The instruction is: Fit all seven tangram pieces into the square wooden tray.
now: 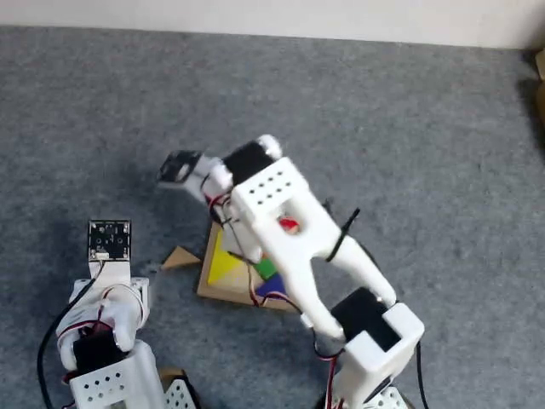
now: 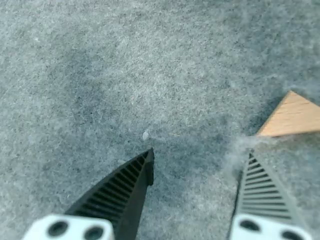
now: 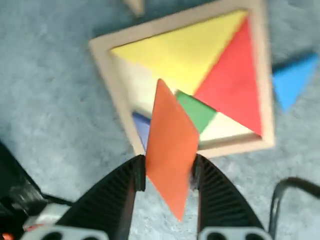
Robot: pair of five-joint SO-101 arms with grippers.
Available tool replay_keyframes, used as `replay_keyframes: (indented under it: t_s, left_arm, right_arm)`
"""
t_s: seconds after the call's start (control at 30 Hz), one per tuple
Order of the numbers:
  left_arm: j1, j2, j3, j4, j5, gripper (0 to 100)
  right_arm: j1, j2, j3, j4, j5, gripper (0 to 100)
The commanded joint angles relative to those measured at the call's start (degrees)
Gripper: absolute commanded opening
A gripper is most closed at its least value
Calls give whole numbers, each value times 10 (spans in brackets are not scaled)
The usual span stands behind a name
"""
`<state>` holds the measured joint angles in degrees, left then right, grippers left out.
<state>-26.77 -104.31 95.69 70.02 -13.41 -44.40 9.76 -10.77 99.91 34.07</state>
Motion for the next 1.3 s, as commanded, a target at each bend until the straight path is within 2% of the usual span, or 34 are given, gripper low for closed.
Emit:
replay_keyframes:
  t_s: [0.0,0.3,0.7,0.93,1.13,1.27]
  left_arm:
    - [-7,0,-10,-2,-5,270]
    - [-7,0,-10,-2,-5,270]
    - [-6,0,-10,-2,-5,270]
    - [-6,0,-10,-2,-5,270]
    - [-6,0,-10,-2,-5,270]
    - [-7,0,-10,-2,-5,270]
  right_arm:
    - [-19,-39,26,-44,30,98]
    - [-64,-43,125,-146,30,98]
    - [-67,-40,225,-241,32,101]
    - [-67,-40,246,-255,31,107]
    - [-86,-40,247,-251,27,214]
    - [-86,-41,247,-250,27,217]
